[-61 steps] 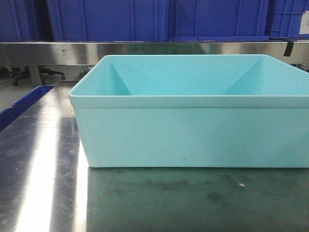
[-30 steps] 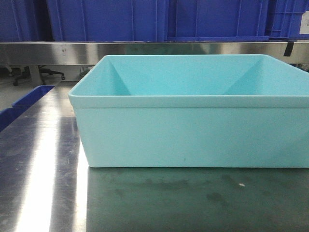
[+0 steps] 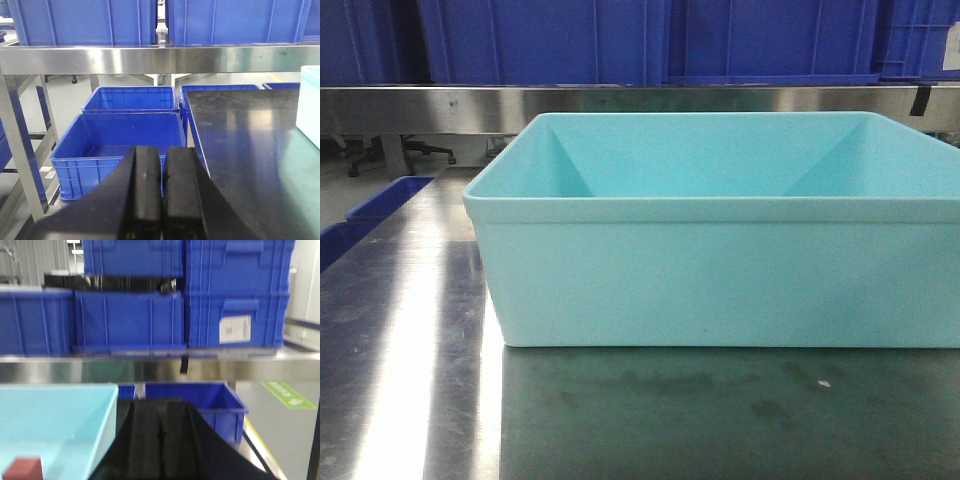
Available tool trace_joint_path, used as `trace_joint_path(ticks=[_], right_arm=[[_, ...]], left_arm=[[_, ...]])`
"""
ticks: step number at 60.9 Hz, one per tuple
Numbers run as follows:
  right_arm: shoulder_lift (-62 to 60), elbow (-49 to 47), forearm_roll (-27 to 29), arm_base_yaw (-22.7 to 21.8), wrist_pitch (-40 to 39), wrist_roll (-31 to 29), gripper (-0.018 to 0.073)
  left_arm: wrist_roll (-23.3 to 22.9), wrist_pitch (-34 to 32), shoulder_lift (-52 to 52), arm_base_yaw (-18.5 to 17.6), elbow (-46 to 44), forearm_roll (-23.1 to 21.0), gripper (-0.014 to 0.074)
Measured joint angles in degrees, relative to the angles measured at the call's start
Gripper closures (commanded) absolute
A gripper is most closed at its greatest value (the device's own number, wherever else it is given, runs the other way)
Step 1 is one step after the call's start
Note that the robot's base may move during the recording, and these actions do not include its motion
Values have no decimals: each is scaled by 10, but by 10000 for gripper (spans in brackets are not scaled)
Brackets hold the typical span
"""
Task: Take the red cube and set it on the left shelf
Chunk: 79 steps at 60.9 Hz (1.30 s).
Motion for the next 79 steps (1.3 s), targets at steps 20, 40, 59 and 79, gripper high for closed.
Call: trace_joint_path(ticks=[20, 40, 59, 79], right_arm=[[206, -330, 13, 33, 216, 0, 507], [496, -602, 30, 229, 459, 0, 470], [746, -700, 60, 286, 495, 0, 174], [886, -711, 131, 282, 482, 0, -66]], left_arm=[[0, 0, 0, 0, 0, 0, 495], [0, 0, 0, 0, 0, 0, 495], [0, 0, 0, 0, 0, 0, 495], [0, 0, 0, 0, 0, 0, 495]])
